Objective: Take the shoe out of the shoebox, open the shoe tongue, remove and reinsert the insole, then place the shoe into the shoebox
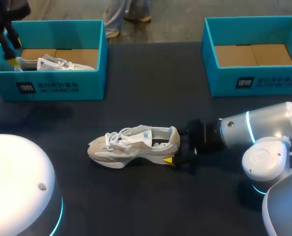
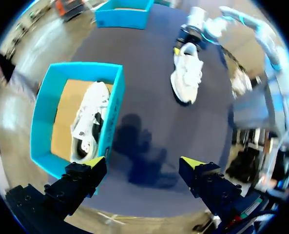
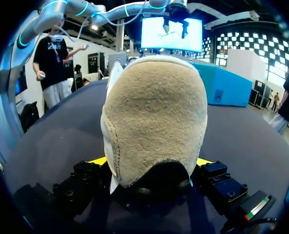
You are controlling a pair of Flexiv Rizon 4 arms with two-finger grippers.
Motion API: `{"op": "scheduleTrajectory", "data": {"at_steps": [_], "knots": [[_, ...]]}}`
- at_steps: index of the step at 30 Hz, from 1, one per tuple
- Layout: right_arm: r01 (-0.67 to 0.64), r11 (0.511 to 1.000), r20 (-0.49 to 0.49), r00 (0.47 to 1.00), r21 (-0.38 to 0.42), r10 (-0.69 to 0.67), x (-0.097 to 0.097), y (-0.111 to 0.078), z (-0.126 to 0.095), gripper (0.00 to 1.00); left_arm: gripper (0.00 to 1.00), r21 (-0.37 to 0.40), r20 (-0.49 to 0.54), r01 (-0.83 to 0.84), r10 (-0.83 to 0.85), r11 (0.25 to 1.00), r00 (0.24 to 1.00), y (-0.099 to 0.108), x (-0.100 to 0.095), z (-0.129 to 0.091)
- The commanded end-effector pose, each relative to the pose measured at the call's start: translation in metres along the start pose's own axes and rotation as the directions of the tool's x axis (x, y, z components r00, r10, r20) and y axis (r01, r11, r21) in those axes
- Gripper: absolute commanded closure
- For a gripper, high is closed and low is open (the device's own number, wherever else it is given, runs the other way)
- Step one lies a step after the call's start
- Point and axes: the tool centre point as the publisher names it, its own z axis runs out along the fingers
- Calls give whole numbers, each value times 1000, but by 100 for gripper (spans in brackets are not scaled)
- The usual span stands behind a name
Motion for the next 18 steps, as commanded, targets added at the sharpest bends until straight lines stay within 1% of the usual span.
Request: {"op": "scheduleTrajectory", "data": {"at_steps": [1, 18], "knots": [[0, 1000, 2, 1000, 0, 0, 0, -1, 3, 100, 0, 89, 96, 384, -392, 919, 915, -4, 19, 7], [0, 1000, 2, 1000, 0, 0, 0, -1, 3, 100, 0, 89, 96, 384, -392, 919, 915, -4, 19, 7]]}}
